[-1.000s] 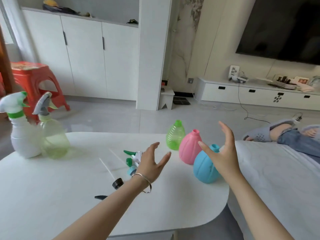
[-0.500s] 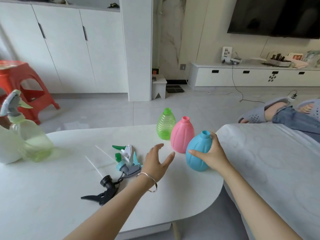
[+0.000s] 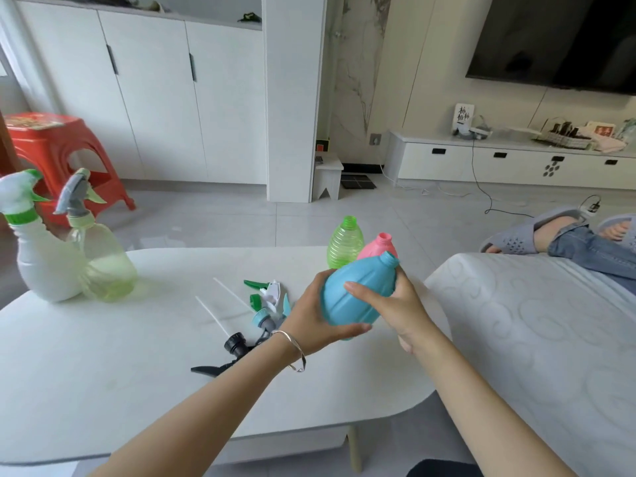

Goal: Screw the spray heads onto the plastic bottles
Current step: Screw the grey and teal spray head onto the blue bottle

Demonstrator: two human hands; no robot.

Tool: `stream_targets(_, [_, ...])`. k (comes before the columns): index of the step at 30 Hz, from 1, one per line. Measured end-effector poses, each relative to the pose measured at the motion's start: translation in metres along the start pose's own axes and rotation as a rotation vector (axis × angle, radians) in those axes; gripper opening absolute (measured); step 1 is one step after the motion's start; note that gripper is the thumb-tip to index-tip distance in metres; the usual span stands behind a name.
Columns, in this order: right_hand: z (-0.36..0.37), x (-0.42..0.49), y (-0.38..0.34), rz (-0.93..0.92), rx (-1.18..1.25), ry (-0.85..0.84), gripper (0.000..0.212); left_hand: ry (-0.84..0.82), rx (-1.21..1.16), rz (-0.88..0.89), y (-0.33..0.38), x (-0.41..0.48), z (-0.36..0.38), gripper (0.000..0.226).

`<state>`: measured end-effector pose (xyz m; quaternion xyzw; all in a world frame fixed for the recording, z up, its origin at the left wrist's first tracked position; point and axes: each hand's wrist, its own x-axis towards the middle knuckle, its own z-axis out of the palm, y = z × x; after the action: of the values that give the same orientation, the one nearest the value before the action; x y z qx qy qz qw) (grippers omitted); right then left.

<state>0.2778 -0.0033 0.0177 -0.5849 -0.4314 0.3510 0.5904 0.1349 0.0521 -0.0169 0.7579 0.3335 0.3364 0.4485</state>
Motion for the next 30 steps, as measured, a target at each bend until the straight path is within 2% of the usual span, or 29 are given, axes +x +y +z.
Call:
stream_targets(3, [0.025,0.002,0.001,0.019,0.046,-0.137,0.054,0.085,0.053,0.033,-0.004,-0.011,-0.035,0.077])
stream_targets(8, [0.054,0.015,0.008,0.035,-0.042,-0.357,0.064,0.167,0.145,0.01,-0.02,-0.029,-0.111,0.077])
stream_targets(14, [0.075,0.028,0.028,0.031,-0.315,-0.46,0.042,0.256,0.15,-0.086,-0.04,-0.053,-0.177,0.081])
stream_targets(19, [0.086,0.038,0.048,-0.02,-0.624,-0.544,0.048,0.288,0.086,-0.156,-0.061,-0.068,-0.192,0.083])
stream_targets(23, [0.087,0.044,0.059,-0.105,-0.804,-0.582,0.036,0.325,0.004,-0.2,-0.079,-0.075,-0.194,0.086])
stream_targets(30, [0.095,0.045,0.067,-0.255,-0.978,-0.593,0.04,0.337,-0.034,-0.212,-0.08,-0.066,-0.197,0.09])
